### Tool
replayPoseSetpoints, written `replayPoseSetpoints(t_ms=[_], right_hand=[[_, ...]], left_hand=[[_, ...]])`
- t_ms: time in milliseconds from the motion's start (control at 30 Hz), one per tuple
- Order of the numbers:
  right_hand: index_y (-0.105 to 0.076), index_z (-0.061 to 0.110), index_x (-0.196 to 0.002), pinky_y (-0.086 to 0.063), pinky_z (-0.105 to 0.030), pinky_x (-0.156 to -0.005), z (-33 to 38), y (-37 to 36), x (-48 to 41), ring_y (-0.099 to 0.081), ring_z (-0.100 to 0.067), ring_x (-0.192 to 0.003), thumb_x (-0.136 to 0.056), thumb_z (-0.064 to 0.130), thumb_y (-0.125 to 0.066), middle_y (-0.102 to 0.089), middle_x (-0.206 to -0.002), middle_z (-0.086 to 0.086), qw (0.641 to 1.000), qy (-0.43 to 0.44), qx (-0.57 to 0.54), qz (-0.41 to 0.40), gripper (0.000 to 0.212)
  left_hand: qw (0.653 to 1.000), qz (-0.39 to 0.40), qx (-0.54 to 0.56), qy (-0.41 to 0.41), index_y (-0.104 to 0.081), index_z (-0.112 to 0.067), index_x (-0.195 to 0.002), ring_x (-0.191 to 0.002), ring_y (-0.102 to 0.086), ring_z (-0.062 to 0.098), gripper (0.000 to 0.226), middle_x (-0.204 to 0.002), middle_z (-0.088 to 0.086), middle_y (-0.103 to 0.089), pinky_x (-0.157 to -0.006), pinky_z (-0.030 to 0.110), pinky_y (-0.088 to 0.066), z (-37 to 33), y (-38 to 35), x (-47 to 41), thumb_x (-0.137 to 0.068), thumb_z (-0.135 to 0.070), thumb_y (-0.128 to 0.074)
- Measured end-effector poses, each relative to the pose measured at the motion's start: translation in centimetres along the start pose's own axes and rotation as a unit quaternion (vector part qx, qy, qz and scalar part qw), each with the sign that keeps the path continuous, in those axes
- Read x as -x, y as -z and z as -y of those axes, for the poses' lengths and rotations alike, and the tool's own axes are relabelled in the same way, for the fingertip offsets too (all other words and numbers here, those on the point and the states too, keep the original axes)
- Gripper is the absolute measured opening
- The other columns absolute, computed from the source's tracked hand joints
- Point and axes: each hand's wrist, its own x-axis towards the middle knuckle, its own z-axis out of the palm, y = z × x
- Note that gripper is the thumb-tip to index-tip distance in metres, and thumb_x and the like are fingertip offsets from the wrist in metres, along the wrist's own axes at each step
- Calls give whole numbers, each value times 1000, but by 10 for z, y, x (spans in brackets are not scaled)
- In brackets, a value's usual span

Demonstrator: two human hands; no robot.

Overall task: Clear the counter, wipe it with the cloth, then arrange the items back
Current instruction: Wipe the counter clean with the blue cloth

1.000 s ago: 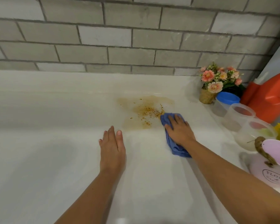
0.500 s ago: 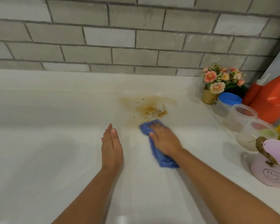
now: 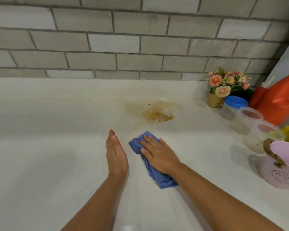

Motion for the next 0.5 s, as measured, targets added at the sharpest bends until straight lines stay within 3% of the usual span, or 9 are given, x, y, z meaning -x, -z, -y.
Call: replayPoseSetpoints(t_ms=[133,267,333,500], right_hand=[[-12,22,-150,-2,-39,-117,-62,20,3,-2,-10,-146,-102,35,-15,-6,-159,3,985,-164,20,-48,50],[-5,16,-151,0,-46,-118,-52,18,-32,1,-22,-147,-101,37,-12,1,-159,-5,961,-271,42,-40,54],[0,15,-151,3,-45,-118,-22,7,-45,5,-24,-146,-101,40,-11,7,-159,-7,969,-243,42,-24,57],[-4,21,-151,4,-40,-118,67,-18,-53,3,-20,-147,-101,42,-13,2,-159,-1,997,-59,48,15,54]], left_hand=[[999,-3,45,25,-30,-23,-145,-138,-27,4,48,-150,-8,-33,-110,20,-17,-1,0,2,-101,-39,-19],[996,-10,79,31,-32,-24,-144,-136,-30,3,48,-149,-8,-36,-108,19,-19,-3,1,-1,-101,-40,-19],[996,-21,86,12,-35,-24,-142,-134,-34,5,47,-146,-6,-40,-108,20,-22,-6,5,0,-101,-40,-19],[994,-43,78,-56,-47,-20,-132,-120,-48,9,54,-129,-1,-52,-102,23,-33,-22,37,-7,-92,-48,-22]])
